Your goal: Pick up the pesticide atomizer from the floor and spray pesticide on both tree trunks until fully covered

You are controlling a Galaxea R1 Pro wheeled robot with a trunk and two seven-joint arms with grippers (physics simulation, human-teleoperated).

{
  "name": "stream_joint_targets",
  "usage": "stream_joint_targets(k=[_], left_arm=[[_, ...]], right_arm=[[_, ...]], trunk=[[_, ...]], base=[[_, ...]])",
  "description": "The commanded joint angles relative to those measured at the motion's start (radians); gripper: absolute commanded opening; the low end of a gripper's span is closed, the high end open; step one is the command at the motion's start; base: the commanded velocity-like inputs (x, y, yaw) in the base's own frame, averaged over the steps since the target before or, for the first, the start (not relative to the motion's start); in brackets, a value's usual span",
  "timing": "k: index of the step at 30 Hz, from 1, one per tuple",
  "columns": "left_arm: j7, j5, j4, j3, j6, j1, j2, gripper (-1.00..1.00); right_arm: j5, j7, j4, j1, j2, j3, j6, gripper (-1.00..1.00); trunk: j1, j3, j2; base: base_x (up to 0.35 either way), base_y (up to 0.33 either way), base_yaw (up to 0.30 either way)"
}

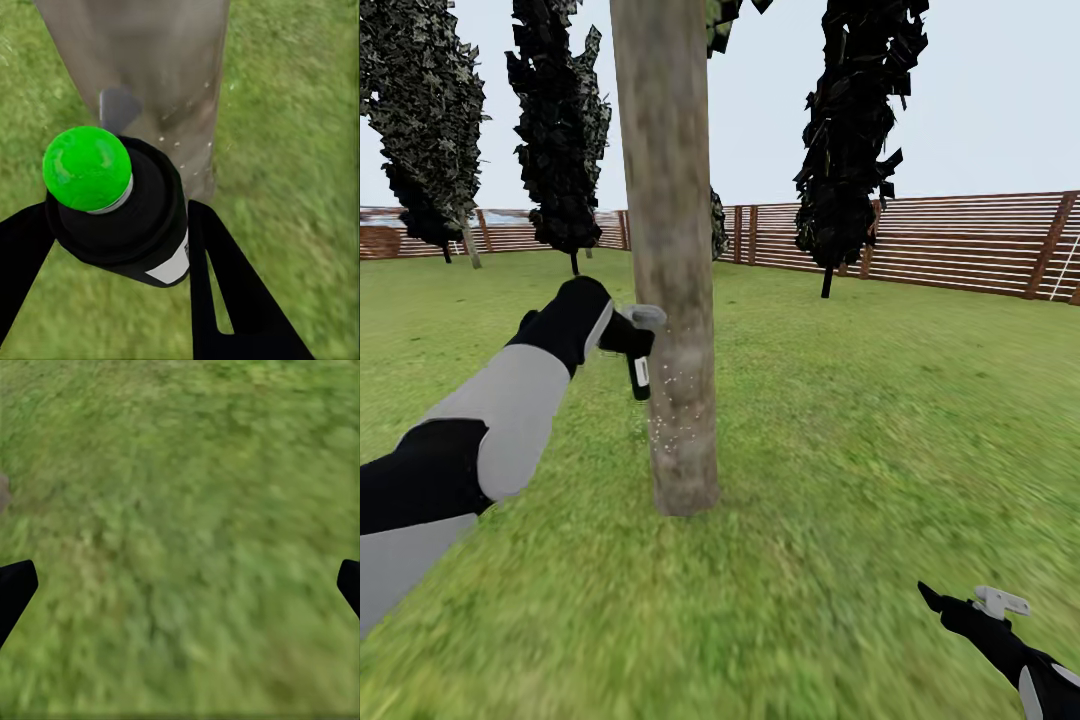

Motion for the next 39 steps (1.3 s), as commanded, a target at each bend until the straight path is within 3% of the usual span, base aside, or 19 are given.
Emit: stream_joint_targets(k=[1, 11, 18, 23, 27, 32, 39], left_arm=[[-0.007, -0.002, 0.0, 0.0, 0.0, -0.014, 0.0, -1.0], [-0.015, -0.001, 0.013, 0.0, 0.0, -0.067, 0.0, -1.0], [-0.015, -0.003, 0.194, -0.003, -0.006, -0.067, 0.001, -1.0], [-0.015, -0.005, 0.244, -0.003, -0.013, -0.056, 0.003, -1.0], [-0.014, -0.009, 0.294, -0.003, -0.037, -0.007, 0.003, -1.0], [-0.012, -0.011, 0.301, -0.003, -0.104, 0.088, 0.005, -1.0], [-0.008, -0.011, 0.3, -0.003, -0.145, 0.181, 0.008, -1.0]], right_arm=[[0.0, 0.0, 0.0, 0.0, 0.0, 0.0, 0.0, 1.0], [0.0, 0.0, 0.001, 0.0, 0.0, 0.0, 0.0, 1.0], [0.0, 0.0, 0.002, 0.0, 0.0, 0.0, 0.0, 1.0], [0.0, 0.0, 0.002, 0.0, 0.0, 0.0, 0.0, 1.0], [0.0, 0.0, 0.002, 0.0, 0.0, 0.0, 0.0, 1.0], [0.0, 0.0, 0.002, 0.0, 0.0, 0.0, 0.0, 1.0], [0.0, 0.0, 0.002, 0.0, 0.0, 0.001, 0.0, 1.0]], trunk=[[0.0, 0.0, 0.0], [0.0, 0.0, 0.0], [0.0, 0.0, 0.0], [0.0, 0.0, 0.0], [0.0, 0.0, 0.0], [0.0, 0.0, 0.0], [0.0, 0.0, 0.0]], base=[[0.0, 0.0, 0.0], [0.0, 0.0, 0.0], [0.0, 0.0, 0.0], [0.0, 0.0, 0.0], [0.0, 0.0, 0.0], [0.0, 0.0, 0.0], [0.0, 0.0, 0.0]])
